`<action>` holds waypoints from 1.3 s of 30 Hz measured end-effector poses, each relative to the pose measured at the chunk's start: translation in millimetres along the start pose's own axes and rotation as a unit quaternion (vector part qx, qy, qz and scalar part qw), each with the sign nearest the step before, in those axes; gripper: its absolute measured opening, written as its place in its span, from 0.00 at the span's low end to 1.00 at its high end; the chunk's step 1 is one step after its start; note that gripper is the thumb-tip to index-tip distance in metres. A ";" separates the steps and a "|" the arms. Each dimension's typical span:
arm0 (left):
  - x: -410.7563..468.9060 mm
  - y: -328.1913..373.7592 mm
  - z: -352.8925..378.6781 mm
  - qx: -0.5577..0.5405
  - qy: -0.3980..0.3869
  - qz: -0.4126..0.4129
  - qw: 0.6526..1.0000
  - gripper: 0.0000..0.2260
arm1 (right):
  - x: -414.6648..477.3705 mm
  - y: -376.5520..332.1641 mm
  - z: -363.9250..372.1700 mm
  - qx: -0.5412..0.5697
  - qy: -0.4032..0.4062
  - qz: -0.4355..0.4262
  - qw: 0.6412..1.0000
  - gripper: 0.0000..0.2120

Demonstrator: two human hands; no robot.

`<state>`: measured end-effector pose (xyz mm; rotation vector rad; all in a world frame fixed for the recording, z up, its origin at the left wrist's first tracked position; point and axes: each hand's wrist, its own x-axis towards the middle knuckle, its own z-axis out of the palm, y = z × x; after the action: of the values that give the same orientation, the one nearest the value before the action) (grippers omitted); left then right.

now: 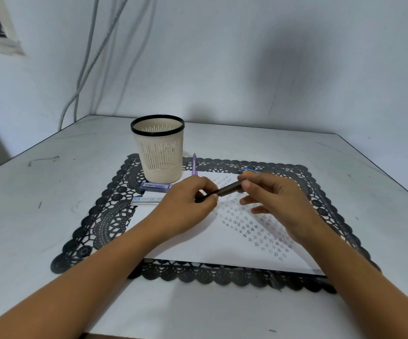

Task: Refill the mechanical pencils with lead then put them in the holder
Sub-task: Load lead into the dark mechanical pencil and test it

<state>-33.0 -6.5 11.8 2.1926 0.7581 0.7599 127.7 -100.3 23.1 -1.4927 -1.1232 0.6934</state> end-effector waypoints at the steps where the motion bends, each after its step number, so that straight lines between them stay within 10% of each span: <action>1: -0.1 0.1 0.1 0.000 0.000 0.000 1.000 0.08 | 0.0 -0.1 0.4 -0.012 -0.004 -0.001 1.000 0.06; 16: -0.7 1.1 -0.8 0.003 -0.004 -0.003 1.000 0.05 | 1.5 -3.7 -9.9 -0.085 -0.051 0.011 0.995 0.24; 39: -0.5 2.7 -0.8 0.000 0.003 -0.005 1.000 0.08 | 3.1 -3.1 -8.5 0.011 0.080 -0.031 0.996 0.03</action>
<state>-33.1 -8.1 14.1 2.1852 0.7718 0.7625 135.5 -101.0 28.6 -1.4623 -1.0315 0.5313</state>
